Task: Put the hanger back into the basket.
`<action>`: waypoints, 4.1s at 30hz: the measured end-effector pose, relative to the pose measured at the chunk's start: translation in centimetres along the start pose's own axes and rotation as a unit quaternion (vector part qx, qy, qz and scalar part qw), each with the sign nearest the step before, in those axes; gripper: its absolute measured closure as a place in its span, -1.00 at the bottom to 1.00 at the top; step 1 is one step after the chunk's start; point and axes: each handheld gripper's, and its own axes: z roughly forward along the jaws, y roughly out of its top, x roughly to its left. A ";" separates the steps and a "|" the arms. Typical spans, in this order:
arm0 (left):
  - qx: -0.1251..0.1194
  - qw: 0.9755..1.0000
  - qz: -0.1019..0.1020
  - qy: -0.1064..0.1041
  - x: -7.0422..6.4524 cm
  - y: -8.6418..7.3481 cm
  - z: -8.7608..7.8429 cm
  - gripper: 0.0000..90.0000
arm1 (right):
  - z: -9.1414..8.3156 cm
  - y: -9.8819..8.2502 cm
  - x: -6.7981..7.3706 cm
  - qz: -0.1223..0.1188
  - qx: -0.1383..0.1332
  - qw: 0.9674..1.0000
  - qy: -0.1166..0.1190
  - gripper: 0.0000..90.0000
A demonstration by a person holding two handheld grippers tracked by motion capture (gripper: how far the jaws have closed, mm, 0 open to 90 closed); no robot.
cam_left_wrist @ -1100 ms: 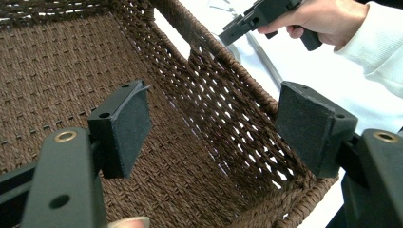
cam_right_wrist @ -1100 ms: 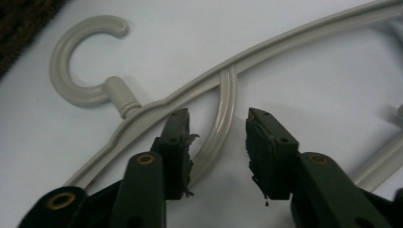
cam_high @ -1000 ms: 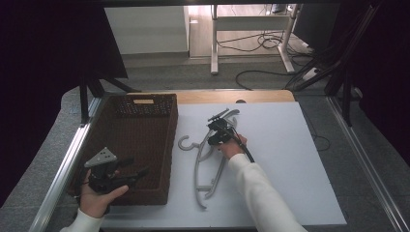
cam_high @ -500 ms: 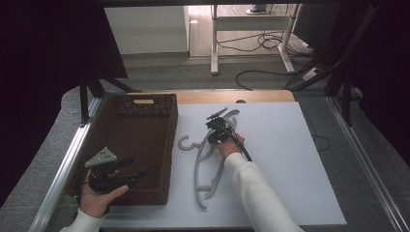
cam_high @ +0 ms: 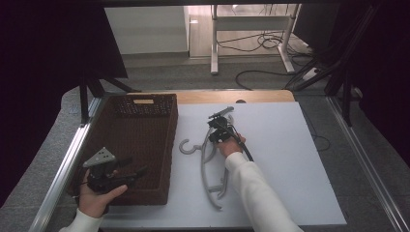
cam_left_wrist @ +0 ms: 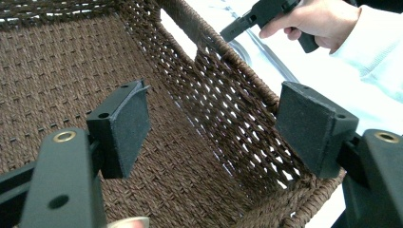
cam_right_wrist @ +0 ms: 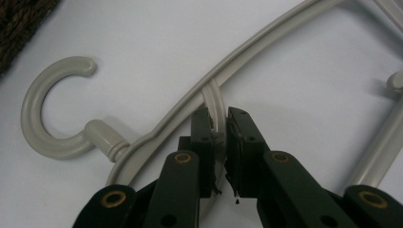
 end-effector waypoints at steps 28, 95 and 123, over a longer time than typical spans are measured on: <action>-0.003 1.000 -0.004 0.004 0.2 0.0 -0.2 -0.41 | -4.3 -0.9 -2.9 0.047 -0.081 0.983 0.157 0.89; 0.018 0.981 -0.014 -0.192 -8.8 5.0 9.9 -0.21 | -16.6 -2.4 -3.9 0.079 -0.256 0.892 0.365 0.92; 0.024 0.961 -0.115 -0.249 -8.4 5.0 12.4 0.77 | -16.5 -2.8 -4.2 0.079 -0.267 0.876 0.394 0.90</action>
